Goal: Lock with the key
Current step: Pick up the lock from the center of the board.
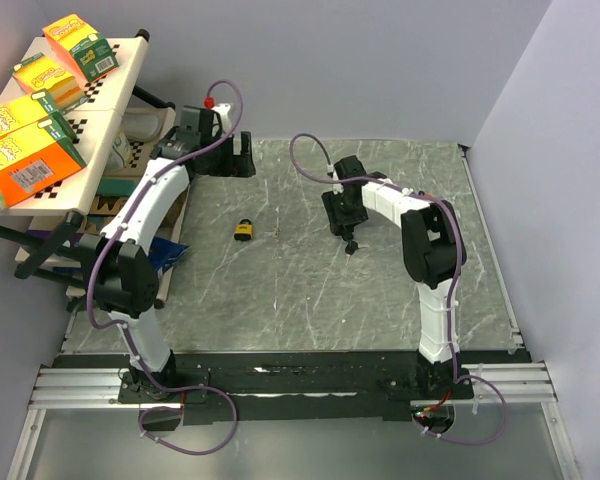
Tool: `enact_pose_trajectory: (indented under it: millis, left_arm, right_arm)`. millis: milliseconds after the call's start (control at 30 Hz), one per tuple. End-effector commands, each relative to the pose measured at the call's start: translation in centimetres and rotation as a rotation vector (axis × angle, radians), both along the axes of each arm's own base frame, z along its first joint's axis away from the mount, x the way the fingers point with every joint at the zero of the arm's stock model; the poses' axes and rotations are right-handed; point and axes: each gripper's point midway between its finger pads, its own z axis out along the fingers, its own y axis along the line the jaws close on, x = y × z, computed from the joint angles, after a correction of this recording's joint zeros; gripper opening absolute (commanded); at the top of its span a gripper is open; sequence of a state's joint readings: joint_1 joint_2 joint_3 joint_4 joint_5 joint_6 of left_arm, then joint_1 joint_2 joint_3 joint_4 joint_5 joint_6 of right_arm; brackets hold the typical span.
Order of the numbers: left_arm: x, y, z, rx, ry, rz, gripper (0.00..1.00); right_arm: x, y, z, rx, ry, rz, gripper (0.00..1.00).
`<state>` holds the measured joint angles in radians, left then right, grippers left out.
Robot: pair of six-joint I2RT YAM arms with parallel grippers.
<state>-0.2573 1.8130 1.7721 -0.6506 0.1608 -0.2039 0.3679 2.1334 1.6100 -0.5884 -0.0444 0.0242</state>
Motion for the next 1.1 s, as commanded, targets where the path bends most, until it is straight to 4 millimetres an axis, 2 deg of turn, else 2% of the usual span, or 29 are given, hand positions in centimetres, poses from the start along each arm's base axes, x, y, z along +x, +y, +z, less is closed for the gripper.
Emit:
enact_pose_trajectory:
  millis: [0, 33, 67, 100, 133, 167, 200, 233, 267, 300, 333, 467, 500, 533, 567, 600, 700, 767, 833, 867, 933, 967, 1033, 1067]
  left_arm:
    - [-0.7, -0.7, 2.2, -0.093, -0.036, -0.112, 0.96]
    - [-1.1, -1.4, 2.8, -0.135, -0.045, -0.165, 0.96]
    - [-1.4, -1.7, 3.1, -0.154, -0.054, -0.19, 0.96]
    - [-1.8, -1.8, 3.4, -0.169, -0.065, -0.207, 0.96]
    - [-2.3, -2.3, 3.7, -0.196, -0.072, -0.238, 0.96]
    - [-2.2, -2.5, 4.4, -0.208, -0.105, -0.254, 0.96]
    - [-2.6, -2.6, 4.6, -0.22, -0.113, -0.269, 0.96]
    - [-2.9, -3.0, 4.9, -0.238, -0.123, -0.293, 0.96]
    - [-3.2, -3.3, 5.2, -0.252, -0.134, -0.314, 0.96]
    - [-3.4, -3.4, 5.5, -0.255, -0.142, -0.34, 0.96]
    - [-3.8, -3.6, 5.8, -0.264, -0.149, -0.363, 0.96]
    - [-5.6, -4.8, 7.3, -0.343, -0.176, -0.49, 0.96]
    - [-5.9, -4.9, 8.2, -0.357, -0.205, -0.519, 0.96]
    - [-6.2, -5.1, 8.7, -0.367, -0.227, -0.544, 0.96]
    - [-7.1, -5.5, 8.5, -0.39, -0.228, -0.588, 0.96]
    - [-7.4, -5.6, 9.9, -0.388, -0.302, -0.618, 0.96]
    - [-9.0, -6.0, 10.9, -0.396, -0.384, -0.687, 0.96]
    - [-10.2, -6.2, 10.8, -0.36, -0.441, -0.764, 0.96]
    - [-12.0, -6.9, 10.2, -0.322, -0.466, -0.867, 0.96]
    - [-12.8, -7.4, 10.3, -0.243, -0.556, -0.952, 0.96]
    - [-15.0, -7.9, 8.7, -0.162, -0.564, -1.052, 0.96]
    - [-16.2, -8.6, 8.8, -0.057, -0.688, -1.157, 0.96]
    - [-18.0, -8.8, 6.8, 0.019, -0.711, -1.243, 0.96]
    - [-19.1, -9.2, 7.2, 0.085, -0.807, -1.308, 0.96]
  right_arm:
    - [-0.1, 0.9, 3.6, 0.086, -0.068, 0.042, 0.09]
    - [-0.2, 1.6, 5.7, 0.132, -0.111, 0.095, 0.04]
    - [0.2, 1.8, 7.0, 0.16, -0.155, 0.109, 0.0]
    - [-0.2, 2.1, 7.5, 0.188, -0.166, 0.129, 0.0]
    - [-0.6, 2.9, 10.1, 0.248, -0.219, 0.176, 0.0]
    - [-0.2, 3.5, 11.8, 0.289, -0.28, 0.204, 0.0]
    - [-0.8, 3.8, 12.3, 0.312, -0.298, 0.228, 0.0]
    - [-1.2, 4.1, 14.7, 0.343, -0.359, 0.261, 0.0]
    - [-1.7, 4.9, 16.1, 0.396, -0.389, 0.311, 0.0]
    - [-2.1, 5.1, 16.8, 0.409, -0.408, 0.336, 0.0]
    - [-2.7, 5.3, 18.7, 0.435, -0.449, 0.363, 0.0]
    - [-5.2, 6.1, 23.3, 0.512, -0.544, 0.496, 0.0]
    - [-6.4, 6.3, 25.1, 0.533, -0.6, 0.56, 0.0]
    - [-7.0, 6.2, 25.7, 0.536, -0.633, 0.585, 0.0]
    - [-7.8, 6.2, 25.5, 0.541, -0.639, 0.607, 0.0]
    - [-9.0, 6.1, 27.1, 0.553, -0.693, 0.661, 0.0]
    - [-11.8, 6.6, 28.6, 0.613, -0.702, 0.756, 0.0]
    - [-13.2, 6.8, 28.9, 0.648, -0.676, 0.792, 0.0]
    - [-14.9, 7.2, 29.2, 0.709, -0.625, 0.838, 0.0]
    - [-15.3, 7.4, 28.9, 0.734, -0.588, 0.838, 0.0]
    - [-16.5, 7.7, 28.8, 0.79, -0.519, 0.859, 0.0]
    - [-16.8, 7.8, 28.6, 0.812, -0.487, 0.857, 0.0]
    - [-17.7, 8.0, 28.4, 0.856, -0.437, 0.865, 0.0]
    - [-18.0, 8.1, 28.1, 0.875, -0.403, 0.853, 0.0]
